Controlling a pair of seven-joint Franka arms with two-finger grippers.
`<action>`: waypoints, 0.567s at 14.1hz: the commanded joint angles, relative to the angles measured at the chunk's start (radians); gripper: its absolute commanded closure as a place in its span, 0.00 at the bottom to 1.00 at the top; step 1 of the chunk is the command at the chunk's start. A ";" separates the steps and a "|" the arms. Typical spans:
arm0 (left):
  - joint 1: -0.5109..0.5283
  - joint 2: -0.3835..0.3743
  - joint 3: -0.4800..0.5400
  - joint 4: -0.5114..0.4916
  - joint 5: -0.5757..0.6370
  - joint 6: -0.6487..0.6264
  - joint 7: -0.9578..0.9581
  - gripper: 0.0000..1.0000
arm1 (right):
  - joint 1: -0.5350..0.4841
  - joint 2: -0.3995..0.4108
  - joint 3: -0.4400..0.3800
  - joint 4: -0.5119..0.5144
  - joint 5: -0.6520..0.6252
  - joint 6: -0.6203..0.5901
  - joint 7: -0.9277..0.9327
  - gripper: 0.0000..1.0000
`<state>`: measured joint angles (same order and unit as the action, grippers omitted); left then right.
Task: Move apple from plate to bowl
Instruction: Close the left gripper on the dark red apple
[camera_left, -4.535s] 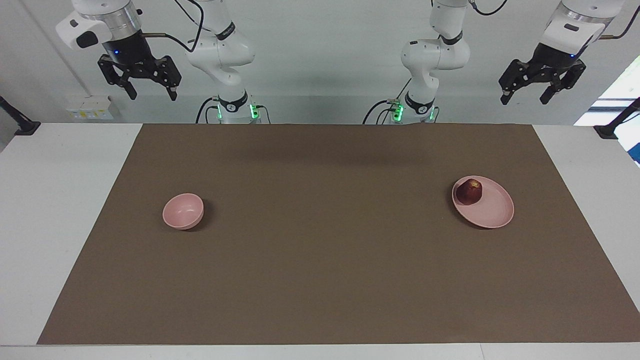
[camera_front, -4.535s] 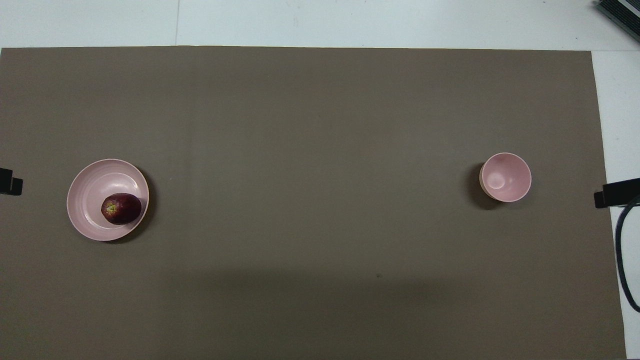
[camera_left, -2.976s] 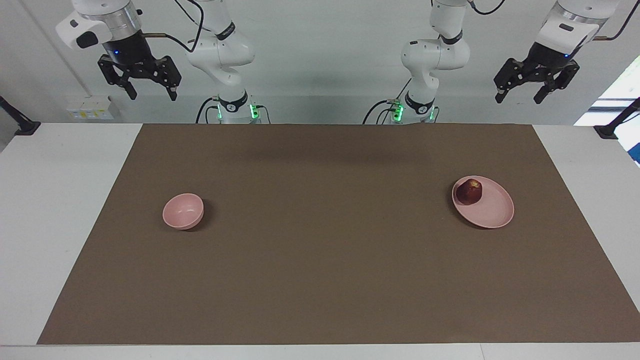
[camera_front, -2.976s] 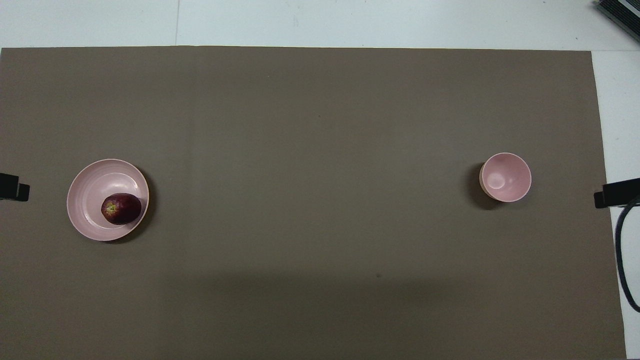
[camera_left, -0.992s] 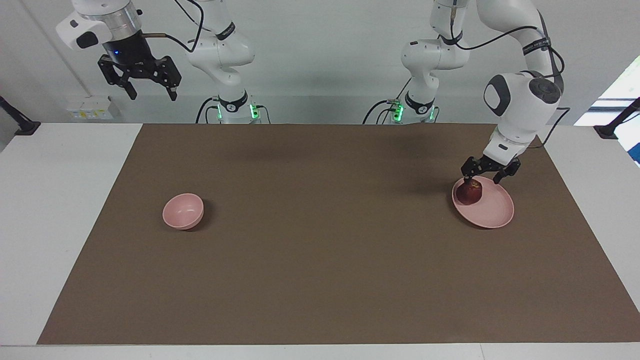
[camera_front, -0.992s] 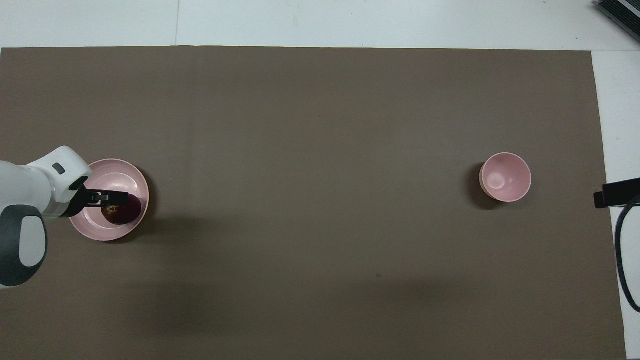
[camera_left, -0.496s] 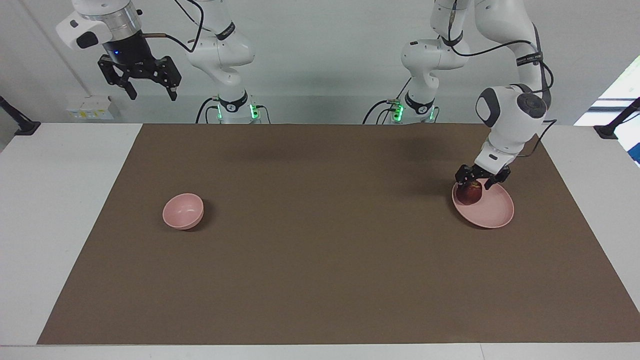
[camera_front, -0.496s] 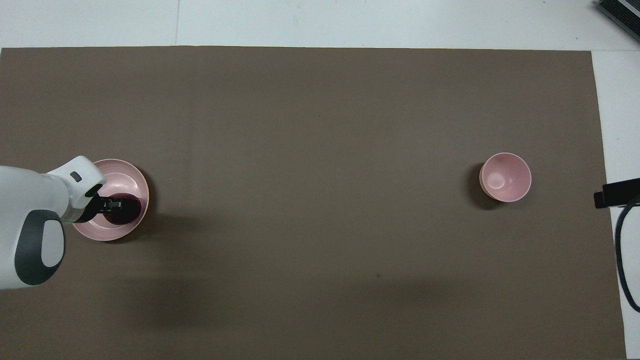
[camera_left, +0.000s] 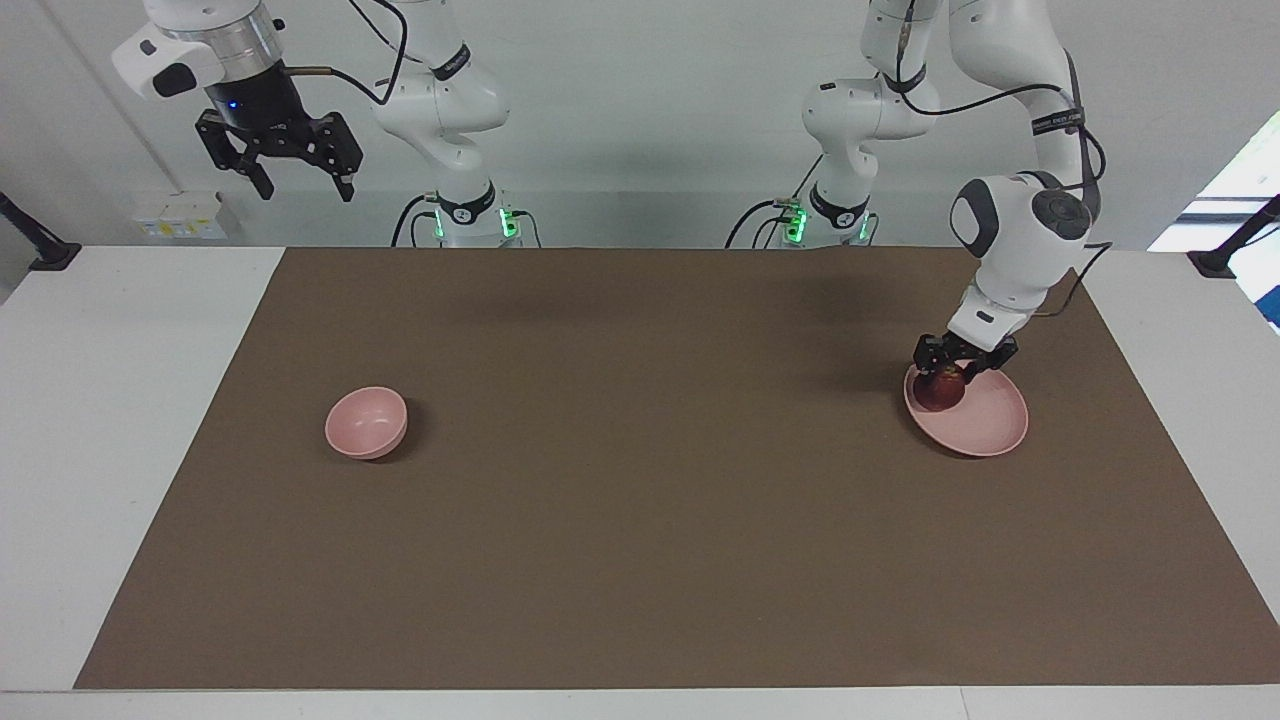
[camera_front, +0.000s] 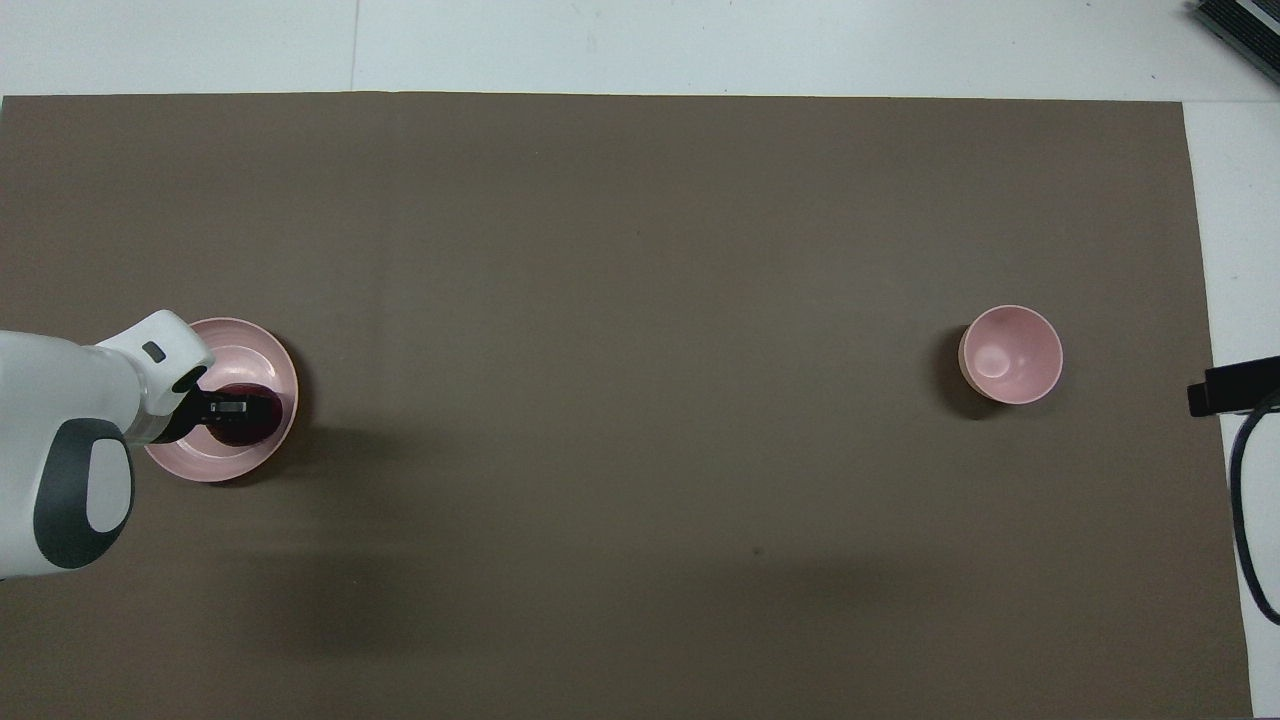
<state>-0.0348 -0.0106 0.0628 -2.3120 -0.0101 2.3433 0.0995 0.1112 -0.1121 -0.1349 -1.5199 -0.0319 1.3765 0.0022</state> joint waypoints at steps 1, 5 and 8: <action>0.006 0.003 -0.006 0.006 -0.010 0.025 0.022 1.00 | -0.010 -0.020 0.003 -0.025 -0.003 0.018 -0.027 0.00; 0.000 -0.049 -0.015 0.049 -0.016 -0.028 0.020 1.00 | -0.010 -0.020 0.003 -0.025 0.000 0.018 -0.027 0.00; -0.005 -0.069 -0.029 0.108 -0.056 -0.162 0.020 1.00 | -0.010 -0.018 0.003 -0.022 0.001 0.010 -0.031 0.00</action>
<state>-0.0351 -0.0515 0.0399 -2.2381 -0.0225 2.2691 0.1008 0.1112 -0.1121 -0.1349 -1.5199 -0.0319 1.3765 0.0022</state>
